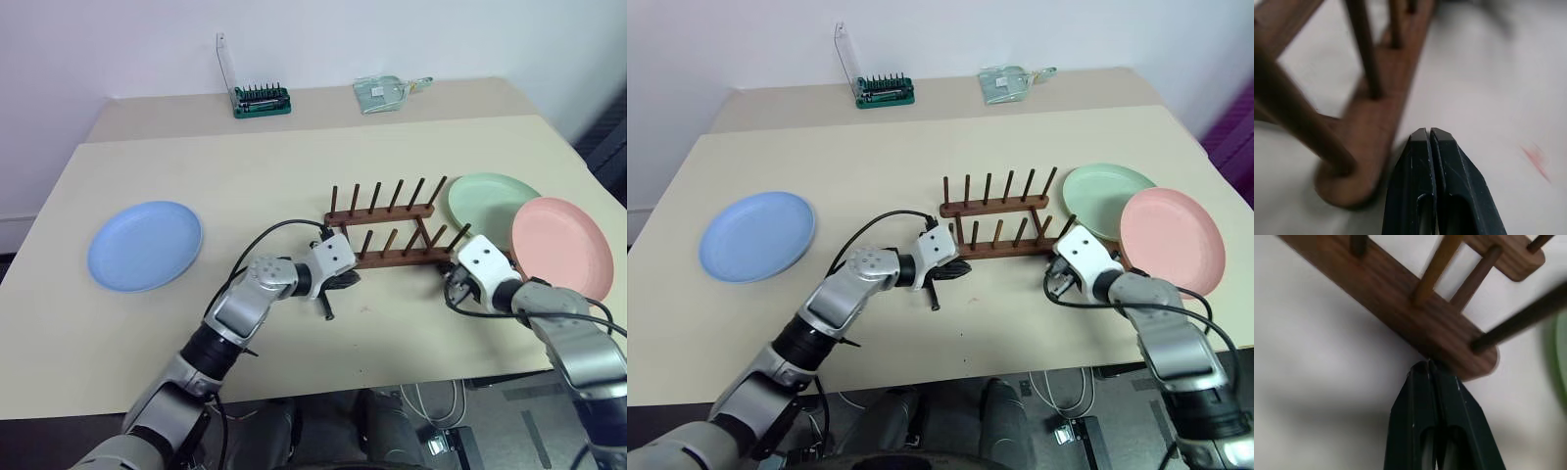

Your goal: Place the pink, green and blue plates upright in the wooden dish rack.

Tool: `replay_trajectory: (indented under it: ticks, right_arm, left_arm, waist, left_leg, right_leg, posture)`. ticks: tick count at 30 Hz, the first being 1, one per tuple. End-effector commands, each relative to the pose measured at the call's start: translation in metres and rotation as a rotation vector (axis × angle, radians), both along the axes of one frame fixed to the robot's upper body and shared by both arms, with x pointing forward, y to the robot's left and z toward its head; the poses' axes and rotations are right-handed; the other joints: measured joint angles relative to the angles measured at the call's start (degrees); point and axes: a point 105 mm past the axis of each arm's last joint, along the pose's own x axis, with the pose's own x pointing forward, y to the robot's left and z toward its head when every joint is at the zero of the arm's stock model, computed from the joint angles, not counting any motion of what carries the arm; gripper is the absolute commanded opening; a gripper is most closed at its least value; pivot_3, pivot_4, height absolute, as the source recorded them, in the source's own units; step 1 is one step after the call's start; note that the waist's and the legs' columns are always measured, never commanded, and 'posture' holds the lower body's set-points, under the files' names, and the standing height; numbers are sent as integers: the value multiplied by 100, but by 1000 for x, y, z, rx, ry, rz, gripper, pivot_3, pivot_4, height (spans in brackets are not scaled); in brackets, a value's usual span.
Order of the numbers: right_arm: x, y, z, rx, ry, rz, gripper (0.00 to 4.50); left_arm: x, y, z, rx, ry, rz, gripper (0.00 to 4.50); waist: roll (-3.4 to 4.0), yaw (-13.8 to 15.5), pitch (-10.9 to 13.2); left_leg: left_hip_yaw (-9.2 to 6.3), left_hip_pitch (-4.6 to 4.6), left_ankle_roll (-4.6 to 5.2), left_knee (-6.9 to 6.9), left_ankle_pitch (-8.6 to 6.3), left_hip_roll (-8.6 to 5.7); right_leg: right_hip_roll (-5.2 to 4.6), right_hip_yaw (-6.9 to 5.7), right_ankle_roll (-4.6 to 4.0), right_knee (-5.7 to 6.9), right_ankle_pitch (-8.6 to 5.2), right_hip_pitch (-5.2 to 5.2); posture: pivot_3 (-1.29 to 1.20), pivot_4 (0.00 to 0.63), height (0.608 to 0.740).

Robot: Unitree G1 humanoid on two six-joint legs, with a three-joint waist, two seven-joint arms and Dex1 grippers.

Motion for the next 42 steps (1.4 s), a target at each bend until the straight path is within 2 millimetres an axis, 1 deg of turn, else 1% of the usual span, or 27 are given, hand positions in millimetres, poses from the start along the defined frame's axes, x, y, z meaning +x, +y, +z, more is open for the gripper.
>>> replay_trajectory:
  ticks: [1,4,7,8,10,11,13,15,16,18,19,21,23,25,27,29,30,32,33,34,36,38,39,42]
  right_arm:
    - [13,5,-1,-43,-32,27,0]
    - [23,9,0,-49,-61,36,0]
    - [34,4,7,-68,-122,0,0]
    - [35,3,10,-66,-137,-10,0]
    - [31,4,20,-53,-159,27,0]
    - [27,5,26,-37,-169,42,245]
    - [11,8,44,23,-194,82,798]
    - [-10,2,63,43,-227,84,1706]
    - [-20,-6,72,30,-247,60,2220]
    - [-34,-17,83,11,-266,17,3257]
    - [-43,-25,88,-7,-271,-10,3703]
    - [-62,-38,93,-50,-255,-61,3703]
    - [-71,-51,89,-82,-229,-133,3703]
    - [-76,-61,79,-101,-190,-197,3703]
    - [-78,-67,58,-125,-130,-239,3703]
    - [-72,-79,39,-165,-119,-328,3703]
    - [-69,-83,34,-190,-120,-347,3703]
    - [-65,-85,27,-183,-125,-367,3181]
    - [-63,-85,26,-166,-129,-378,2910]
    - [-61,-86,23,-192,-127,-370,2448]
    - [-59,-90,20,-229,-128,-372,1325]
    - [-59,-93,21,-264,-135,-374,522]
    - [-59,-94,23,-283,-146,-370,39]
    - [-58,-95,34,-291,-184,-376,39]
  left_arm:
    - [27,21,-7,28,-21,225,74]
    - [29,18,-5,-8,-13,246,74]
    - [32,20,-6,-2,-28,272,74]
    - [32,20,-7,-1,-24,276,74]
    - [29,19,-4,-17,-27,253,74]
    - [28,18,-3,-22,-31,242,25]
    - [22,17,1,-39,-44,199,6]
    - [15,14,11,-85,-61,142,6]
    - [10,12,17,-114,-66,100,6]
    - [2,10,24,-149,-76,35,6]
    - [-3,9,28,-163,-81,-9,6]
    - [-12,7,29,-177,-64,-75,6]
    - [-17,4,33,-207,-48,-116,6]
    - [-20,0,37,-244,-25,-135,6]
    - [-25,-7,44,-286,-10,-181,6]
    - [-27,-12,51,-323,-5,-201,6]
    - [-27,-13,53,-331,-4,-203,6]
    - [-27,-14,55,-343,-8,-203,6]
    - [-28,-14,56,-345,-7,-202,6]
    - [-28,-12,56,-344,-9,-198,6]
    - [-28,-9,54,-340,-6,-191,6]
    - [-28,-5,52,-331,-6,-179,6]
    - [-29,-3,51,-330,-3,-175,6]
    - [-32,-1,51,-340,6,-176,6]
  waist:
    - [-1,0,-1]
    - [0,-21,-3]
    - [1,-24,-3]
    - [1,-19,-3]
    - [1,-11,-3]
    - [2,-11,-4]
    - [4,-1,-4]
    - [8,9,-4]
    - [8,6,-4]
    - [8,10,-4]
    - [6,11,-3]
    - [7,30,-3]
    - [6,20,-3]
    - [6,7,-3]
    - [7,2,-3]
    - [1,-2,-1]
    - [3,4,-2]
    - [8,8,-2]
    - [10,8,-2]
    - [13,2,-4]
    - [12,5,-3]
    - [13,5,-3]
    - [13,6,-4]
    - [12,8,-3]
  left_leg:
    - [0,2,-8,0,4,0]
    - [1,5,-18,-1,10,0]
    - [1,4,-20,-1,11,1]
    - [1,4,-21,-1,12,1]
    - [1,3,-21,-1,12,0]
    - [0,1,-21,-1,12,0]
    - [0,-4,-21,-2,12,0]
    - [-3,-10,-20,-8,11,0]
    - [-3,-17,-19,-11,10,-1]
    - [-2,-20,-16,-11,8,-3]
    - [-1,-20,-15,-10,7,-3]
    - [-1,-21,-15,-9,7,-3]
    - [-2,-18,0,-8,-2,-2]
    - [1,-12,16,-4,-10,-2]
    - [5,-9,22,-2,-14,-1]
    - [4,-9,21,-3,-13,1]
    - [4,-8,21,-3,-13,3]
    - [7,-9,18,-1,-11,-2]
    - [7,-10,-3,-1,1,-2]
    - [7,-10,-5,-2,2,-2]
    - [7,-10,-6,-2,3,-1]
    - [7,-10,-6,-2,3,-1]
    - [7,-10,-6,-2,3,-1]
    - [7,-9,-6,-2,3,-1]
  right_leg:
    - [0,0,0,0,0,2]
    - [1,0,0,0,0,2]
    - [2,0,-1,1,0,1]
    - [2,1,-1,1,1,1]
    - [2,1,-1,2,1,0]
    - [2,1,-1,2,1,-2]
    - [2,0,-1,2,1,-7]
    - [1,1,-1,5,1,-18]
    - [0,1,-1,6,1,-24]
    - [-3,1,-1,5,1,-27]
    - [-4,1,-1,5,1,-26]
    - [-3,1,-1,3,0,-24]
    - [-3,-1,-1,2,0,-19]
    - [-4,1,0,-1,-1,-11]
    - [-4,2,0,-2,-1,-9]
    - [-3,1,0,0,-2,-9]
    - [-2,1,0,0,-1,-9]
    - [-6,3,0,0,-1,-9]
    - [-6,3,0,-1,-1,-9]
    - [-6,2,0,-1,-1,-11]
    - [-5,3,0,0,-2,-11]
    - [-4,3,0,0,-2,-11]
    - [-4,3,1,-1,-2,-11]
    - [-4,3,1,0,-2,-10]
  posture:
    - [0,150,740]
    - [0,150,740]
    - [0,150,740]
    - [0,150,740]
    - [0,150,740]
    - [0,150,740]
    - [0,150,740]
    - [0,150,740]
    - [0,150,740]
    - [0,150,740]
    - [0,150,740]
    - [0,150,740]
    - [0,150,740]
    - [0,150,740]
    - [0,150,740]
    - [0,150,740]
    - [0,150,740]
    - [0,150,740]
    - [0,150,740]
    - [0,150,740]
    - [0,150,740]
    - [0,150,740]
    - [0,150,740]
    - [0,150,740]
